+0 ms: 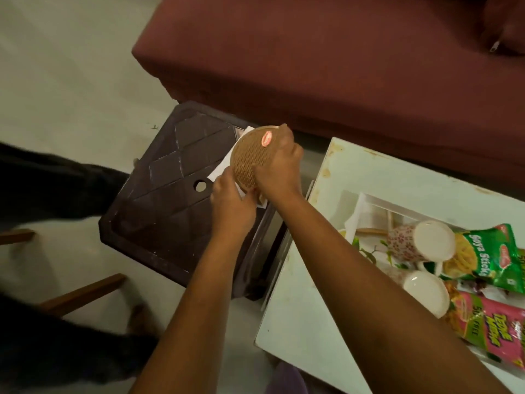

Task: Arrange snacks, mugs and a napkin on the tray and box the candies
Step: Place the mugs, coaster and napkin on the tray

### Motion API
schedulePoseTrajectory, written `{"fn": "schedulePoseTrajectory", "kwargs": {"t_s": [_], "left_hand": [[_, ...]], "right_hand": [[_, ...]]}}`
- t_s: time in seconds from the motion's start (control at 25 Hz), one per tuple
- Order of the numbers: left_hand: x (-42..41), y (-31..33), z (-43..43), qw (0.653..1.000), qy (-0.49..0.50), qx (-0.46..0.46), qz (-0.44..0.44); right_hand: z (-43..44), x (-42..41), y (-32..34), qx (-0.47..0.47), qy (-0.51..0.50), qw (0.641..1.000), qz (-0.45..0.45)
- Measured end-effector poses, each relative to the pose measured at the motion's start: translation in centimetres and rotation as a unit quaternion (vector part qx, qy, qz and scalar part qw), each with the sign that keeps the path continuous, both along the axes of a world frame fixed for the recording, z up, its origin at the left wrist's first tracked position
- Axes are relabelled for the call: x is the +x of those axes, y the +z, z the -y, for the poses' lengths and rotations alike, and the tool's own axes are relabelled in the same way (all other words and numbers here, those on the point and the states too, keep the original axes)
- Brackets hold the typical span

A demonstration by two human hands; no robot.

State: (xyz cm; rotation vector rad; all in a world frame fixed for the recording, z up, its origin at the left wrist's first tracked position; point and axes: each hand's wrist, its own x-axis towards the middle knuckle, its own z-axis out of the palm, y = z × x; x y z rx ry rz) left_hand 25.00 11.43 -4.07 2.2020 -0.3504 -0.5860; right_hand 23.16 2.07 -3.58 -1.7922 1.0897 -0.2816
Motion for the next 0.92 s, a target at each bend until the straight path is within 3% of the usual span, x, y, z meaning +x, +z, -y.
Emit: {"fn": "schedulePoseTrajectory", "kwargs": {"t_s": [0.08,0.2,0.36,0.56,0.72,0.84,0.92], "left_hand": [[0.2,-0.1,0.5,0.999,-0.007,-0.028,-0.045],[-0.3,0.4,0.7,0.984,0.066,-0.127,-0.108],[-2.5,2.1,2.0,0.982,0.079,-0.161,-0.053],[-10.5,3.0,5.3,0.989,-0.064,-0.121,0.051],[-17.1,0.8,6.3,0.979,-0.172,-0.077,0.081],[-20.3,-1.7,5.9,0.982,-0.178,-0.052,-0.035],[-21.8,-2.9,5.0,0.977,-0.204,-0.033,-0.043]], "right_hand": [[0.0,0.1,-0.4,0.072,-0.055,0.996,0.018],[0.5,-0.9,-0.5,0.145,-0.068,0.987,0.024],[2.0,-4.9,0.7,0.222,-0.116,0.965,0.072],[3.7,-13.1,2.3,0.233,-0.151,0.956,0.098],[5.2,-18.5,1.3,0.213,-0.181,0.96,-0.016],[5.9,-21.4,-0.5,0.131,-0.176,0.965,-0.142],[5.8,-22.2,-1.6,0.092,-0.154,0.965,-0.19]]}}
